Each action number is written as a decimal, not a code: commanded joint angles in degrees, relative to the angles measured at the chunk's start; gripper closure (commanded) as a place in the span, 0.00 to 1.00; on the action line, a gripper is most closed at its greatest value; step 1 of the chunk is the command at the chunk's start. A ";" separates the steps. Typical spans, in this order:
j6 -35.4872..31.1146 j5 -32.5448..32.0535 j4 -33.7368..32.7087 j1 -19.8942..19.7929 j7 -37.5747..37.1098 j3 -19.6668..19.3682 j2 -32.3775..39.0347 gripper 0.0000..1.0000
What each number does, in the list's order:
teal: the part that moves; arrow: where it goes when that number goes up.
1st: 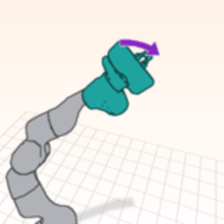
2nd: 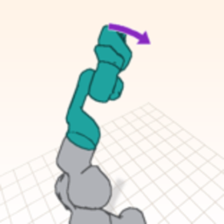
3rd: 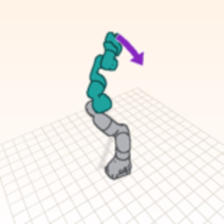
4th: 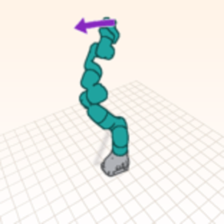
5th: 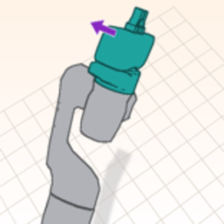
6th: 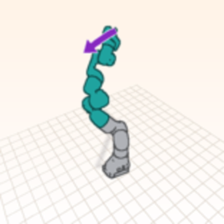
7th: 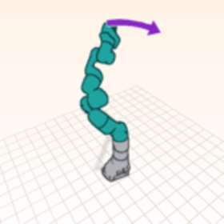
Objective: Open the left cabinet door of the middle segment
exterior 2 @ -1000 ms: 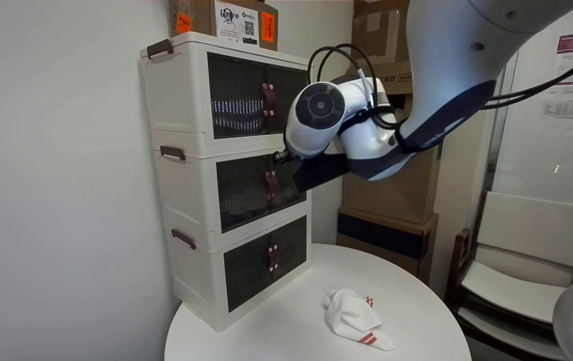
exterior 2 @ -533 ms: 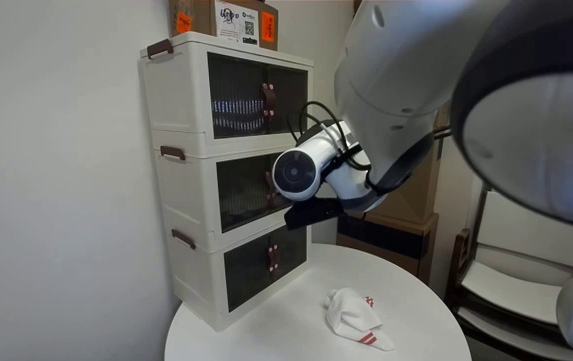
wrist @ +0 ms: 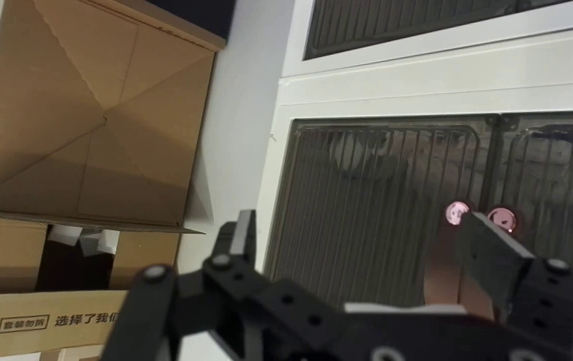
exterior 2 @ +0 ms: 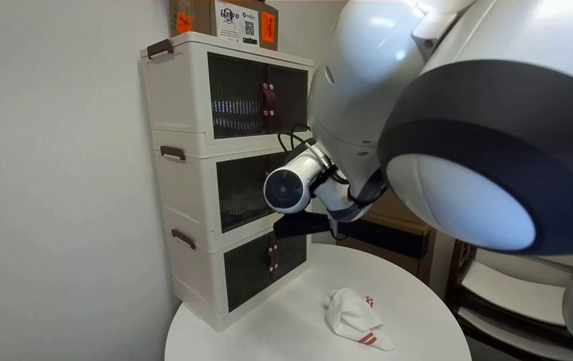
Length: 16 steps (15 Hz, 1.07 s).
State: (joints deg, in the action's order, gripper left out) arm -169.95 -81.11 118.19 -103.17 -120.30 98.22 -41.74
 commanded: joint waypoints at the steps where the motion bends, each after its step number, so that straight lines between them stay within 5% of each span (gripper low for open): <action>1: -1.78 -0.22 -5.23 -4.23 -4.72 2.78 -2.89 0.00; 15: -1.51 -3.98 -18.41 -11.58 -19.64 5.09 -11.98 0.00; 16: -1.56 -4.42 -18.69 -11.79 -20.53 4.94 -12.44 0.10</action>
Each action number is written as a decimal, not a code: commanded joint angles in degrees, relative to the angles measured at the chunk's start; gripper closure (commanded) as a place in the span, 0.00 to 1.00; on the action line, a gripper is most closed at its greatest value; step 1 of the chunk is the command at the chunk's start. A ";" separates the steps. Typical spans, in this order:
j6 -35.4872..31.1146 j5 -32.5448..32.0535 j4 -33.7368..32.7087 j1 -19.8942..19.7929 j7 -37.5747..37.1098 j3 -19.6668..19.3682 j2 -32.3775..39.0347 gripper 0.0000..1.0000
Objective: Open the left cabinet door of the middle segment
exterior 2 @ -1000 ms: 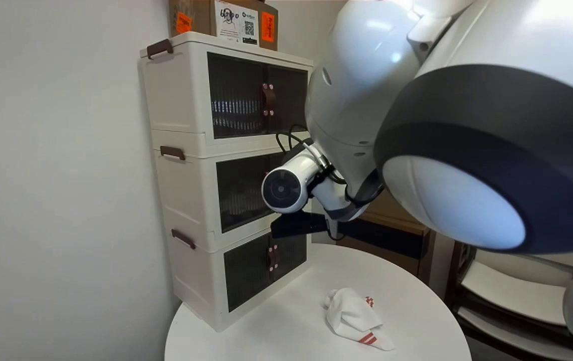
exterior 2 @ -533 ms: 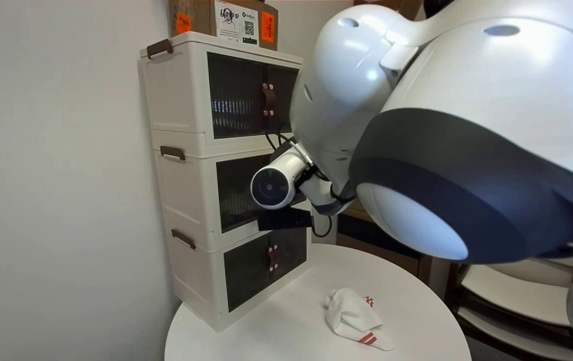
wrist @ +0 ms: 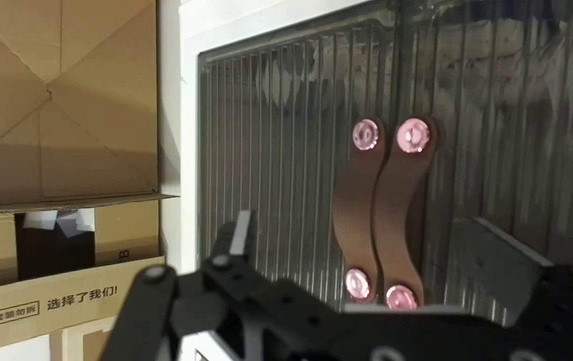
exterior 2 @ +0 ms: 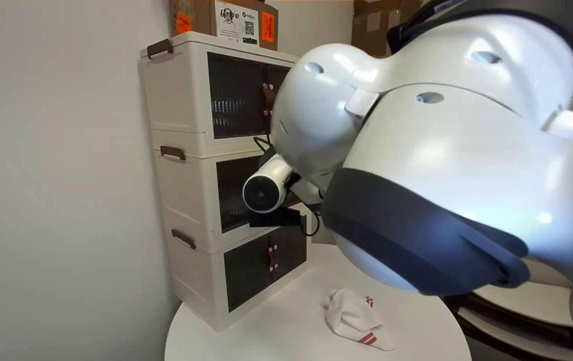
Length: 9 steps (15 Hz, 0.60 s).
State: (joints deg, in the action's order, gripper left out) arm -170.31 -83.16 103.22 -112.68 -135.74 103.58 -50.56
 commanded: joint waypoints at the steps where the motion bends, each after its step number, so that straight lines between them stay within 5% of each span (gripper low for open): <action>1: -1.22 -2.81 -3.98 -2.45 -5.72 -0.46 -3.96 0.28; 9: -1.55 -10.76 -5.07 -2.51 -13.96 -0.69 -4.50 0.87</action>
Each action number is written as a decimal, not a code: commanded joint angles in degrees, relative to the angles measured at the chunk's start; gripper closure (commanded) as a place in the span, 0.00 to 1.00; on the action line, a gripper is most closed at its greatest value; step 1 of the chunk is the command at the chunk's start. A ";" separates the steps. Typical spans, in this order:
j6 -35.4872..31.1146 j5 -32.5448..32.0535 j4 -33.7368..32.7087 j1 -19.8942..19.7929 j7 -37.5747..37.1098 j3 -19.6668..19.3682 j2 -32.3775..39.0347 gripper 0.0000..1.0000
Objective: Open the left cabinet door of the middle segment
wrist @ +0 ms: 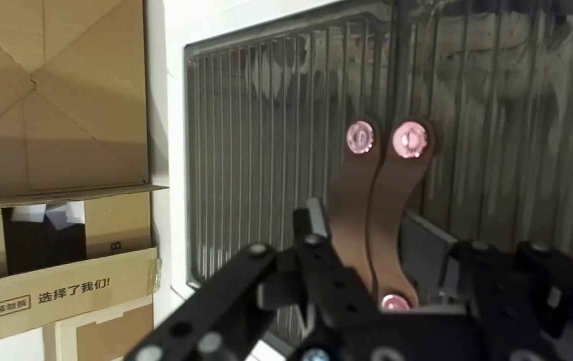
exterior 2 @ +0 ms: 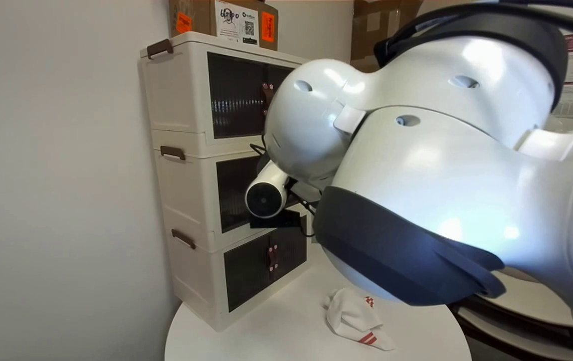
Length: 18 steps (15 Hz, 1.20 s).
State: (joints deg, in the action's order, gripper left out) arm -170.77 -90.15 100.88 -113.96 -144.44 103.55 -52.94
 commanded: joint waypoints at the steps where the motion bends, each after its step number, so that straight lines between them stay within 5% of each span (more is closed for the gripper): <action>1: -1.19 -5.01 -2.73 -1.11 -6.25 -0.57 -1.83 0.96; 9: -3.00 -10.90 3.71 3.24 -9.46 -1.07 2.81 0.98; 18: -3.62 -20.88 13.51 13.42 -13.54 -5.84 10.25 0.98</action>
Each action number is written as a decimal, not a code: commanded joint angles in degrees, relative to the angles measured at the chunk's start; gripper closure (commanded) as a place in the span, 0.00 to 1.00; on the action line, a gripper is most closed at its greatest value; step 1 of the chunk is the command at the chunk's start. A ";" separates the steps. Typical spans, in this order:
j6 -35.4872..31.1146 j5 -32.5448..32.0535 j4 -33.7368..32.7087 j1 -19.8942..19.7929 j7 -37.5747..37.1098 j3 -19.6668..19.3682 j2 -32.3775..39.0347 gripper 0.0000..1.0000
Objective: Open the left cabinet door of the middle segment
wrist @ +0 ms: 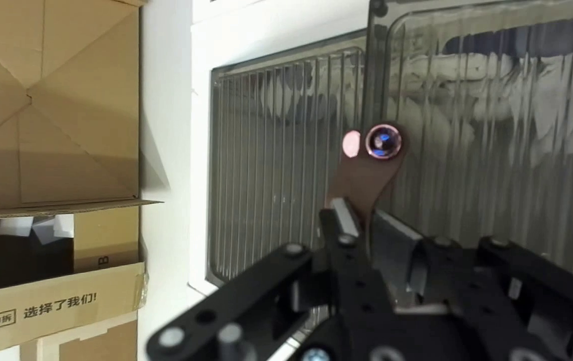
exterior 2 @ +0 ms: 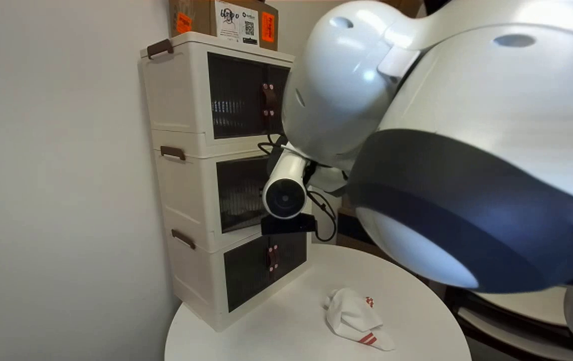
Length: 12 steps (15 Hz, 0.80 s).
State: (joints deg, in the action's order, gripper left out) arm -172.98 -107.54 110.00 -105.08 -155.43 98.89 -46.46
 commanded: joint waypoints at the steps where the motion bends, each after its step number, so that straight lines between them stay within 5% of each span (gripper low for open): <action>1: -1.41 -4.14 5.52 5.67 -2.55 -1.87 4.76 0.98; 6: -2.38 -5.19 9.96 10.76 -1.38 -5.43 8.81 0.98; 7: -3.01 -5.06 10.58 11.63 -1.01 -6.17 9.66 0.66; 8: -3.53 -5.05 11.23 12.76 -0.85 -7.07 10.56 0.65; 12: -8.03 -4.96 13.35 16.70 -0.34 -9.72 13.43 0.35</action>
State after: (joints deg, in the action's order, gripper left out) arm -178.05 -111.00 121.15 -91.75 -155.25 91.09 -36.53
